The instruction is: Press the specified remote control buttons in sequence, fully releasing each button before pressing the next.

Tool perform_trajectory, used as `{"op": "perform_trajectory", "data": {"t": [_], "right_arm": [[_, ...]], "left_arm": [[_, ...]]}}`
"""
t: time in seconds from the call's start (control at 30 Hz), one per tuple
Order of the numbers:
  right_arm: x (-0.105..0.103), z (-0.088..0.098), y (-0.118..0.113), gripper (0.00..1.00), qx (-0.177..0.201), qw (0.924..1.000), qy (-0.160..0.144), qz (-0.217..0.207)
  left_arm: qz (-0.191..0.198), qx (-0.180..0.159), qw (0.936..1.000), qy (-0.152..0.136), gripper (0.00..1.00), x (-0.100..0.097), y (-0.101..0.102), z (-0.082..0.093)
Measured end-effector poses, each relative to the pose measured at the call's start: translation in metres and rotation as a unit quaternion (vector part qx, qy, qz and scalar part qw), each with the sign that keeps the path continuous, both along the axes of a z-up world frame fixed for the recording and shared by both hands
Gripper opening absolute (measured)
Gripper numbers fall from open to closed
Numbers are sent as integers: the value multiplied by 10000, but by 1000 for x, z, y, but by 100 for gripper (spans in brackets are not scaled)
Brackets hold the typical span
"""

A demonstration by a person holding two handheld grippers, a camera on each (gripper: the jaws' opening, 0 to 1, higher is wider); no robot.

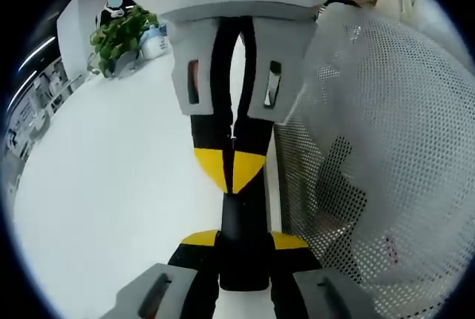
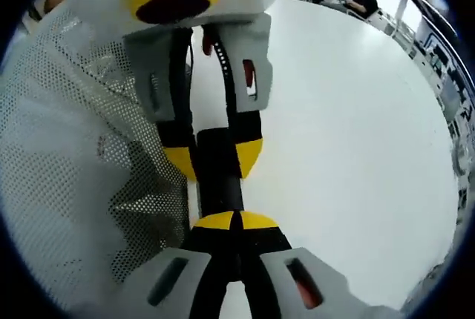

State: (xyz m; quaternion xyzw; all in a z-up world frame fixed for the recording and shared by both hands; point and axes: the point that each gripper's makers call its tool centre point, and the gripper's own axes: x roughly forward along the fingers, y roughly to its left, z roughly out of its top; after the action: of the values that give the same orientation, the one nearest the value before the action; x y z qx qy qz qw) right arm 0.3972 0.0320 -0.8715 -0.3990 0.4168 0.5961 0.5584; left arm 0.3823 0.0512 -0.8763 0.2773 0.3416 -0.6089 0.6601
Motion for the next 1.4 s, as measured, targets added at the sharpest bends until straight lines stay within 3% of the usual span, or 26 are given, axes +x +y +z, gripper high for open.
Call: {"op": "perform_trajectory", "data": {"t": [0.4,0.57,0.77,0.87,0.97,1.1,1.17,1.3,1.33,1.4], "right_arm": [[5,-3,-1,0,-370,9940,843,-595],[5,-3,-3,0,5,9878,1055,-1145],[4,0,-5,0,975,9806,773,-1512],[-1,2,-5,0,1325,9811,428,-1342],[-4,3,-5,0,1401,9831,189,-1164],[-11,7,0,0,1373,9851,324,-982],[-11,9,4,0,1425,9854,249,-896],[-16,3,5,0,1170,9926,-13,-339],[-13,5,10,0,1300,9911,-148,-255],[-14,4,8,0,1129,9933,-173,-194]], "left_arm": [[-118,-265,9996,-58,25,-1,-1,1],[-57,-343,9994,-14,25,-1,-1,1],[-97,-381,9992,-45,25,-1,-1,1],[-109,-399,9991,-67,25,-2,-2,1],[-80,-416,9991,-54,25,-1,-2,1],[-77,-442,9990,-51,25,-1,-2,1],[-78,-443,9990,-48,25,-1,-2,1],[-67,-455,9989,-23,25,-1,-2,1],[-69,-459,9989,-21,25,-1,-2,1],[-60,-464,9989,-11,25,-1,-2,1]]}}
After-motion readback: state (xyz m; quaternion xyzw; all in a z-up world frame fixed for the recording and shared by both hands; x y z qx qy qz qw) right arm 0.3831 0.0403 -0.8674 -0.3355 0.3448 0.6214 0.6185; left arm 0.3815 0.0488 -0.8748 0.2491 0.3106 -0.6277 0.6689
